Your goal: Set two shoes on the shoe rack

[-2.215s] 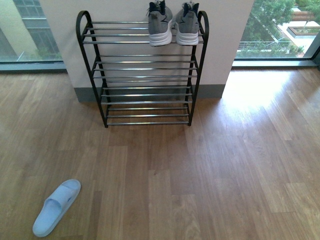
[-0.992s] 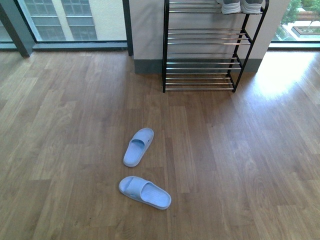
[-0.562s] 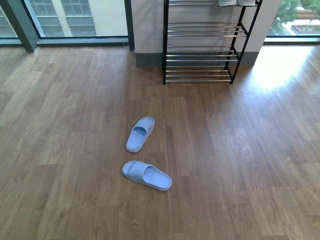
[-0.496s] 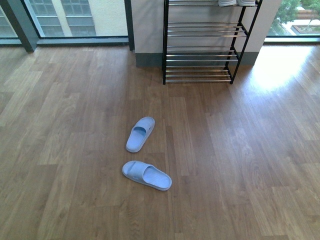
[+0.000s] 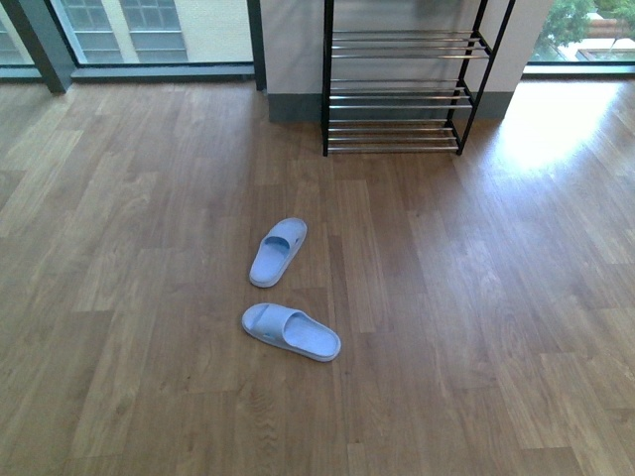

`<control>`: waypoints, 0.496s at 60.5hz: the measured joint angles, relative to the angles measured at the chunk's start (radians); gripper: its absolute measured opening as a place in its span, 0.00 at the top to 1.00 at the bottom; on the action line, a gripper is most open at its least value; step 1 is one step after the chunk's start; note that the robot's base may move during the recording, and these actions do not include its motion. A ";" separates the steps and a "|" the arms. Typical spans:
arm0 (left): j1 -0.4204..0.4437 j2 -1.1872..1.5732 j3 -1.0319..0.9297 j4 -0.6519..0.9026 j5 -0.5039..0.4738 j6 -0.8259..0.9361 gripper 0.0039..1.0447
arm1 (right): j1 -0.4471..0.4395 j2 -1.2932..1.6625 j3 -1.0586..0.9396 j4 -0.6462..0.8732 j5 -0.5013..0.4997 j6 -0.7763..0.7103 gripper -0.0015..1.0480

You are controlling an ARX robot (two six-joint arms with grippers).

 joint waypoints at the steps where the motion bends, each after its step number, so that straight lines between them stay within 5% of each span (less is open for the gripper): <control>1: 0.000 0.000 0.000 0.000 0.000 0.000 0.09 | 0.000 0.000 0.000 0.000 0.000 0.000 0.09; 30: 0.000 0.000 0.000 0.000 0.000 0.000 0.09 | 0.000 0.000 0.000 0.000 0.000 0.000 0.09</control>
